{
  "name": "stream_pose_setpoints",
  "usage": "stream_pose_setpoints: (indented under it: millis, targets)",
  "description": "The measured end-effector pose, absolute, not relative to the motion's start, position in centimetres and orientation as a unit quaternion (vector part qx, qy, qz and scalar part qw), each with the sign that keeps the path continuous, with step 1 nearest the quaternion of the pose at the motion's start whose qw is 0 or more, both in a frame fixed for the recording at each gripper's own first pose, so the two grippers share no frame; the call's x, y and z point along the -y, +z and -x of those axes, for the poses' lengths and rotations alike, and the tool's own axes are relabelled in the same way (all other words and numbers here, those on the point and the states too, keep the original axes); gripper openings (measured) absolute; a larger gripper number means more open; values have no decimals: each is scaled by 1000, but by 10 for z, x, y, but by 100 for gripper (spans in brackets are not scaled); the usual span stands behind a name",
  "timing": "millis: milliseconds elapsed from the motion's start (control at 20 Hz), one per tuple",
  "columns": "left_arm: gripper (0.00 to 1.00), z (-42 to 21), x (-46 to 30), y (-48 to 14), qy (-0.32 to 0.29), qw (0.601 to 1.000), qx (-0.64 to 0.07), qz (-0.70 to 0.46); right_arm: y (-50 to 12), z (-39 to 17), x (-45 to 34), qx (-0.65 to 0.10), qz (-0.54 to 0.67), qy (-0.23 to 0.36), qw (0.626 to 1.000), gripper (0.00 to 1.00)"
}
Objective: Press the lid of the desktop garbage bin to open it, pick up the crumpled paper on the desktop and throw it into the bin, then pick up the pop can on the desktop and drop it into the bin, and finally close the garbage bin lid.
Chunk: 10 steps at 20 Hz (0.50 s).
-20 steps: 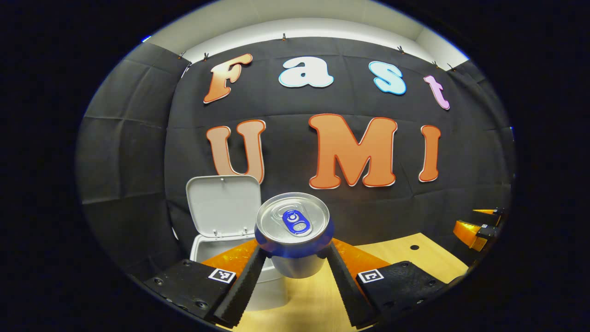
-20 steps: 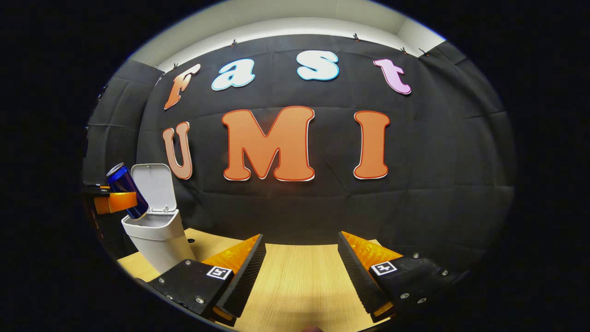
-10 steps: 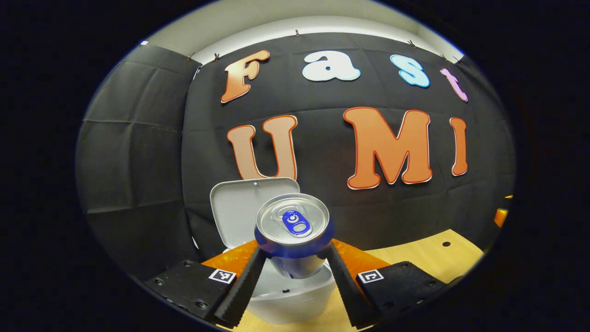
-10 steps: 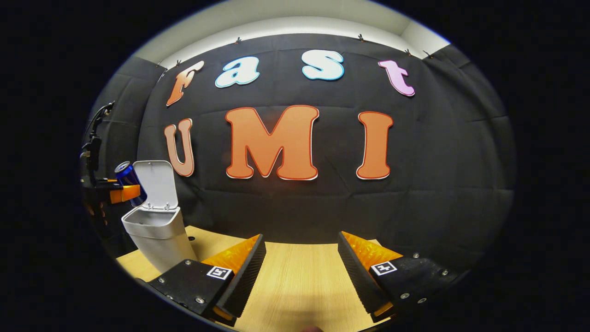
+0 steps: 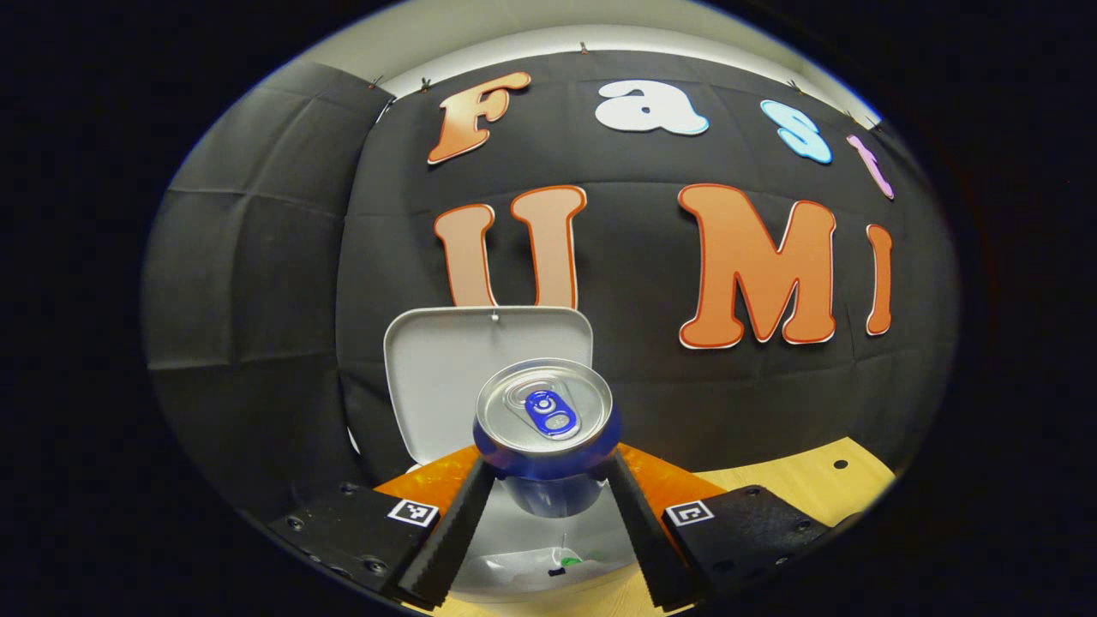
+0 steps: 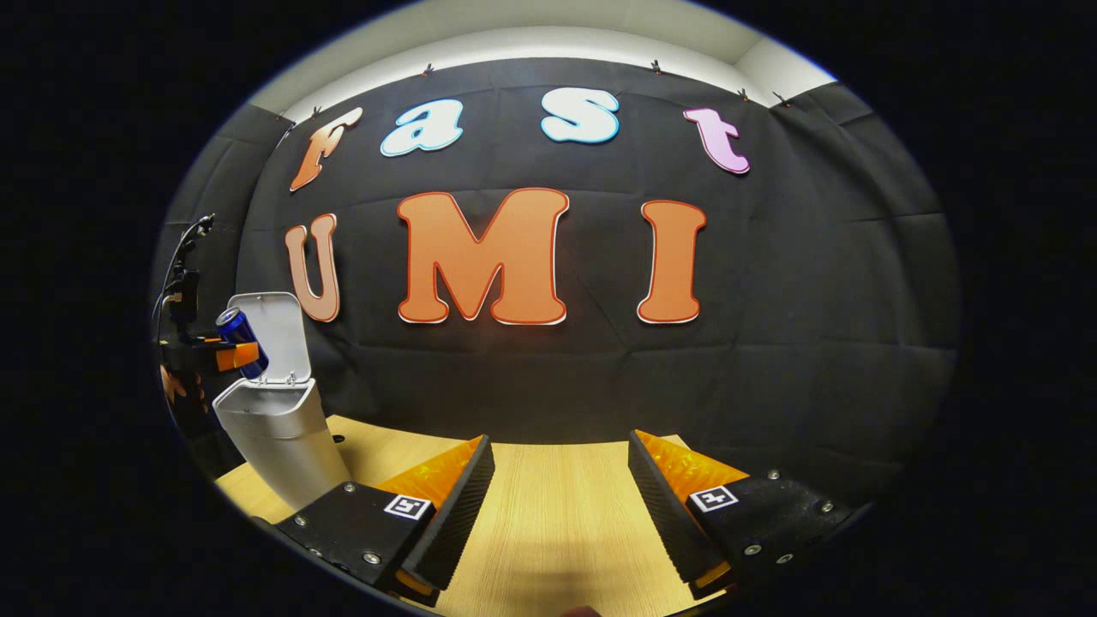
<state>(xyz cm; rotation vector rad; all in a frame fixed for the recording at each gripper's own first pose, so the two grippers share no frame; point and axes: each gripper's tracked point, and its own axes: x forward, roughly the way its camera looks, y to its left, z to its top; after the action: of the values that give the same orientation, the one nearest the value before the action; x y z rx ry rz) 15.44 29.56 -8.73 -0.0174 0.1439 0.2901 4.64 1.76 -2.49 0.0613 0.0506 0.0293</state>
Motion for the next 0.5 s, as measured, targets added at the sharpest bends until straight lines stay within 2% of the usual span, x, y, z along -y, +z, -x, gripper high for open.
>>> stream_pose_setpoints:
  millis: [250,500]
  targets:
    - [84,-161,-303,-111,153,983,-93,30,-24,-44,-16,-25,-26,12,999,94]
    - [90,-164,-308,-91,165,984,-66,21,-23,-46,-14,-23,-27,9,999,93]
